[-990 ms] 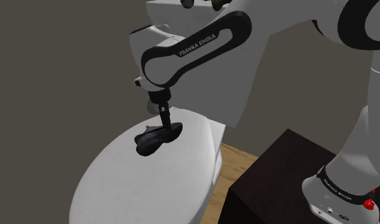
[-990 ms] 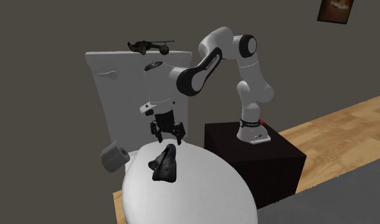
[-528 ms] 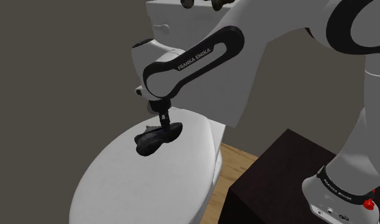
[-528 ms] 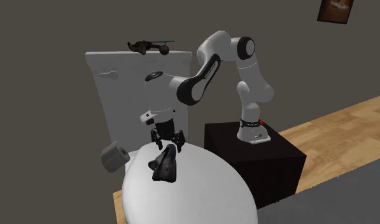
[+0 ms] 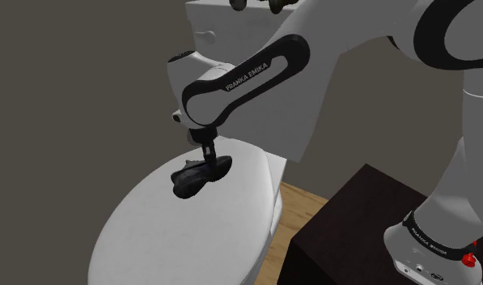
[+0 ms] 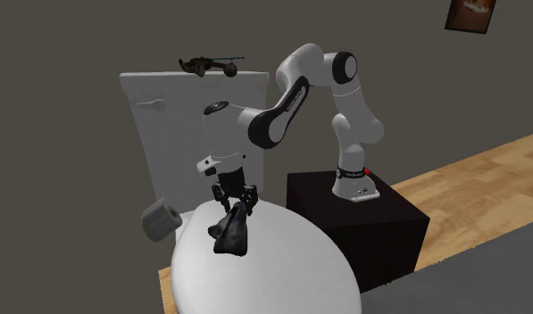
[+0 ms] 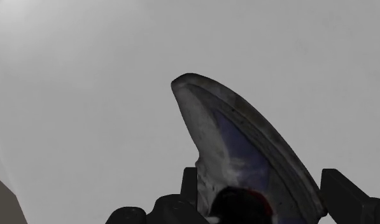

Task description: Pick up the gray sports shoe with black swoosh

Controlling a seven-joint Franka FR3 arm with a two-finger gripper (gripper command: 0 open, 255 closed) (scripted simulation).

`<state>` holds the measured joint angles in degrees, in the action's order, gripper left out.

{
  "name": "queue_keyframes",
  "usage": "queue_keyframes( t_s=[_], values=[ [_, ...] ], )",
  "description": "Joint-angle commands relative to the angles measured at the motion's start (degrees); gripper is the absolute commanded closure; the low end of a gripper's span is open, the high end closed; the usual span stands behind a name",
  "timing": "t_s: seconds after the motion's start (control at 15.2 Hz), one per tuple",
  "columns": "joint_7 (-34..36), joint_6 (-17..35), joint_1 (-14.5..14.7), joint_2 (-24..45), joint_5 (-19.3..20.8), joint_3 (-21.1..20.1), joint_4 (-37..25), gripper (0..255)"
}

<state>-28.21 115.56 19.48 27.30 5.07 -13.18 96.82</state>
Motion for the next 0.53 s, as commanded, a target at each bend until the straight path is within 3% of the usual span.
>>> queue_keyframes(
  t_s=[0.0,0.46],
  values=[
    [0.0,0.0,0.0,0.1,0.0,0.0,0.1,255],
    [-0.3,-3.2,-0.1,-1.6,-0.4,-0.2,-1.5,255]
  ],
)
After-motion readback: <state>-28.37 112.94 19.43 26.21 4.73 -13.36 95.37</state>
